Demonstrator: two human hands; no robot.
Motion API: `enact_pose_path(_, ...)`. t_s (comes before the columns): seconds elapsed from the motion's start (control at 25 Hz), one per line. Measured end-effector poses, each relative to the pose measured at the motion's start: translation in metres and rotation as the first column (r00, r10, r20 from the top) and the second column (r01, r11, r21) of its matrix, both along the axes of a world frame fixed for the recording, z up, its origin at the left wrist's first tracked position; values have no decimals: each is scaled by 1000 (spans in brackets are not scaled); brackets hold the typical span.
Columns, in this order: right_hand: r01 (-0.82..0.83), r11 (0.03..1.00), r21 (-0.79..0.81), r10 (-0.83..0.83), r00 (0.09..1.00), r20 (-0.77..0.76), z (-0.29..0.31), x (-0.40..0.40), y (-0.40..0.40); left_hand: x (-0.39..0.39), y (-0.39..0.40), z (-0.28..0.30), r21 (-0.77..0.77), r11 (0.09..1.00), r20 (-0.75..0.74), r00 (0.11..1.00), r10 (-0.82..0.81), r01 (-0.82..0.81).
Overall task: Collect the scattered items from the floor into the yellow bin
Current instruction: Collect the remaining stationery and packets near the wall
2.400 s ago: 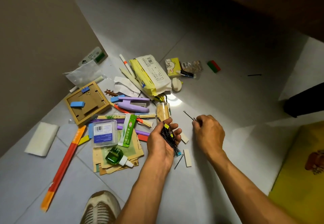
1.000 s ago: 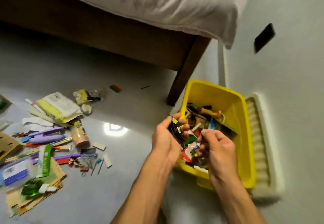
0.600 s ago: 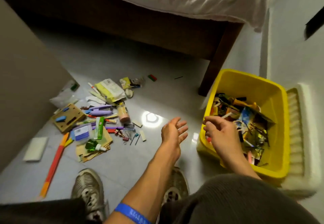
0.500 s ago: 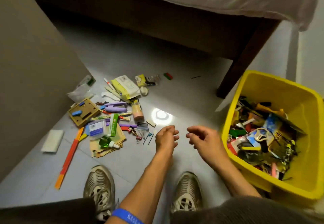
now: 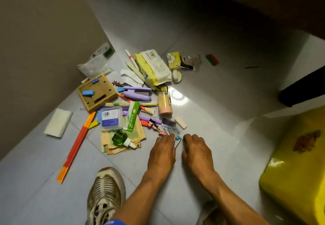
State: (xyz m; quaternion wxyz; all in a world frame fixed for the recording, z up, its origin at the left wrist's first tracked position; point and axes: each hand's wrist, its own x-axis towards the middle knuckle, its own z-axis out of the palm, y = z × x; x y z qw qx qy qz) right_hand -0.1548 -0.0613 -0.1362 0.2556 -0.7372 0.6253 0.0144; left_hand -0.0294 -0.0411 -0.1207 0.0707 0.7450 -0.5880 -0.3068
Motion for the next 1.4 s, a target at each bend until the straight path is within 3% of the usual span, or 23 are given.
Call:
enact_pose_path(0.08,285,951,122,-303,939,162,-4,-7,-9,-2,-8,-9,-39,999,44,999,-27,29)
enact_pose_path(0.16,549,735,398,-673,661,332,-4,-13,-25,-5,-15,-12,-10,1000,66,998,-20,21)
enact_pose_path(0.2,587,597,547,-802,462,379,-3,-13,-31,-5,-18,-12,16,1000,72,997,-2,0)
enact_pose_path(0.28,474,382,794,-921,118,372,2,-13,-40,-7,-24,-13,49,998,77,996,47,-51)
enact_pose_path(0.32,403,321,857,-939,17,344,4,-14,-44,-8,-25,-12,56,996,80,995,60,-65)
enact_pose_path(0.36,370,299,880,-945,-13,326,5,-16,-46,-9,-25,-12,59,996,88,994,58,-64)
enact_pose_path(0.4,371,319,872,-941,17,337,6,-17,-45,-9,-22,-13,49,997,104,994,45,-51)
enact_pose_path(0.44,405,391,826,-918,116,378,6,-17,-43,-8,-19,-15,39,999,136,991,16,-21)
enact_pose_path(0.52,440,691,574,-718,514,470,3,-19,-32,-6,-12,-19,35,997,224,972,-75,68)
enact_pose_path(0.56,318,869,378,-477,740,475,1,-20,-25,-5,-10,-21,51,993,256,960,-114,104)
enact_pose_path(0.6,83,976,200,-159,902,401,-1,-19,-18,-5,-10,-21,73,989,270,952,-145,130)
enact_pose_path(0.64,-155,985,78,129,954,272,-3,-19,-12,-5,-12,-21,92,986,261,952,-160,141)
enact_pose_path(0.72,-374,927,-22,374,925,64,-4,-19,-7,-3,-14,-17,106,992,163,983,-88,71)
enact_pose_path(0.8,-413,911,-11,411,909,-67,-3,-14,-7,3,-13,-13,121,974,-49,979,199,-192)
enact_pose_path(0.84,-391,920,17,391,915,-100,-4,-11,-5,7,-10,-12,178,918,-181,905,384,-354)
enact_pose_path(0.88,-346,937,45,349,932,-101,-3,-8,-3,8,-7,-11,270,825,-315,764,563,-497)
enact_pose_path(0.96,-120,987,107,113,991,71,7,-3,-1,6,0,-9,484,604,-507,360,783,-633)
enact_pose_path(1.04,135,961,241,-215,915,342,25,7,-1,6,0,-6,621,489,-587,50,808,-613)
enact_pose_path(1.16,167,872,460,-410,764,499,52,27,2,7,-4,-3,755,427,-622,-337,707,-497)
enact_pose_path(1.2,152,789,596,-529,662,531,60,32,3,7,-7,-1,777,422,-615,-419,668,-467)
enact_pose_path(1.28,102,648,755,-719,409,562,71,36,0,10,-13,4,790,425,-609,-485,628,-442)
enact_pose_path(1.32,147,713,686,-678,392,621,70,33,-5,11,-16,7,795,414,-602,-491,630,-444)
enact_pose_path(1.4,270,920,284,-390,715,580,60,30,-22,15,-20,10,807,354,-574,-486,659,-472)
